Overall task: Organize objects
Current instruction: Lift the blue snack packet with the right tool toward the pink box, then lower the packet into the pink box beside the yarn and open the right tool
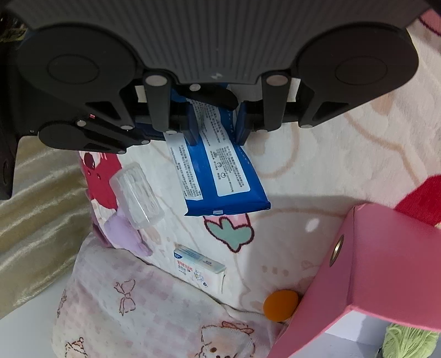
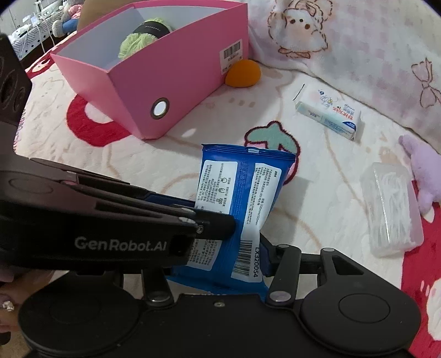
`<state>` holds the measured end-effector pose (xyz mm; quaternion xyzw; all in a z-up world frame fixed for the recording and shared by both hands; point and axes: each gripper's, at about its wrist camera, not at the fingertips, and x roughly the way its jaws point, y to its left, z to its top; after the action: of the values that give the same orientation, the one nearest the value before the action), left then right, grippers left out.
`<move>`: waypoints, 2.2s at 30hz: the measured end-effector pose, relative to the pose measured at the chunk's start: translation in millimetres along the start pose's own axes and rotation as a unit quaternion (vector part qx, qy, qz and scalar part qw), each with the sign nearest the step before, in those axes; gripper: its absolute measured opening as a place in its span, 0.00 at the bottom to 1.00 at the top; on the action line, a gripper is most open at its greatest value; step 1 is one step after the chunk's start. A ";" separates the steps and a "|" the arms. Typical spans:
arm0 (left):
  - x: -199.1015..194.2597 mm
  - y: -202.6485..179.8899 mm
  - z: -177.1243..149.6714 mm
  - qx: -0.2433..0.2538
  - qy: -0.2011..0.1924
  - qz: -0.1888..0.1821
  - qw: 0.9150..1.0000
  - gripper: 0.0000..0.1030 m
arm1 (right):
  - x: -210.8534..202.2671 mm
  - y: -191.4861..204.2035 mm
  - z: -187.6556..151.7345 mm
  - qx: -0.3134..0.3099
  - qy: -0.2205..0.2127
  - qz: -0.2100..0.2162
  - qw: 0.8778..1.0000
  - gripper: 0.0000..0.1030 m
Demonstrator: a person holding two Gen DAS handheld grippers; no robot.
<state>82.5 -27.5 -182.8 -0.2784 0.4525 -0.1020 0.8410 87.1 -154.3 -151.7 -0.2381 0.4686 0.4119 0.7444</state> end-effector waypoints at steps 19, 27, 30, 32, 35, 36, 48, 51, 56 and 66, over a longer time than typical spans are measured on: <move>-56.7 -15.5 1.4 0.012 0.036 0.006 0.999 0.26 | -43.3 15.7 -7.7 0.081 -0.027 0.059 0.995 0.55; -78.6 -29.3 -4.0 0.024 0.043 0.025 0.998 0.26 | -64.5 28.3 -15.9 0.079 -0.053 0.052 0.994 0.55; -87.9 -34.3 -3.0 0.031 0.055 0.030 0.998 0.26 | -72.6 34.3 -18.9 0.085 -0.055 0.055 0.993 0.55; -95.9 -38.5 -2.3 0.040 0.063 0.035 0.997 0.26 | -78.7 37.8 -20.7 0.091 -0.057 0.061 0.992 0.55; -112.8 -46.8 -3.5 0.056 0.054 0.036 0.996 0.26 | -91.1 41.9 -23.1 0.102 -0.071 0.069 0.990 0.55; -118.4 -48.8 -4.1 0.058 0.051 0.035 0.996 0.26 | -96.7 43.6 -23.8 0.105 -0.077 0.071 0.989 0.55; -173.8 -64.7 12.2 0.086 0.025 0.027 0.996 0.26 | -142.1 62.7 -4.6 0.122 -0.103 0.080 0.984 0.57; -184.3 -64.1 17.4 0.084 0.022 0.027 0.996 0.27 | -148.0 66.8 4.2 0.122 -0.100 0.081 0.984 0.57; -203.5 -60.2 25.9 0.089 0.014 0.032 0.995 0.27 | -155.5 77.4 18.7 0.114 -0.100 0.090 0.984 0.57; -229.8 -44.2 49.1 0.062 -0.009 0.025 0.998 0.27 | -164.2 96.7 50.8 0.093 -0.104 0.086 0.986 0.57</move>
<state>-4.7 51.9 25.2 -0.2154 0.4446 -0.1063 0.8629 -4.7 -127.9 20.9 -0.0826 0.4433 0.4518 0.7698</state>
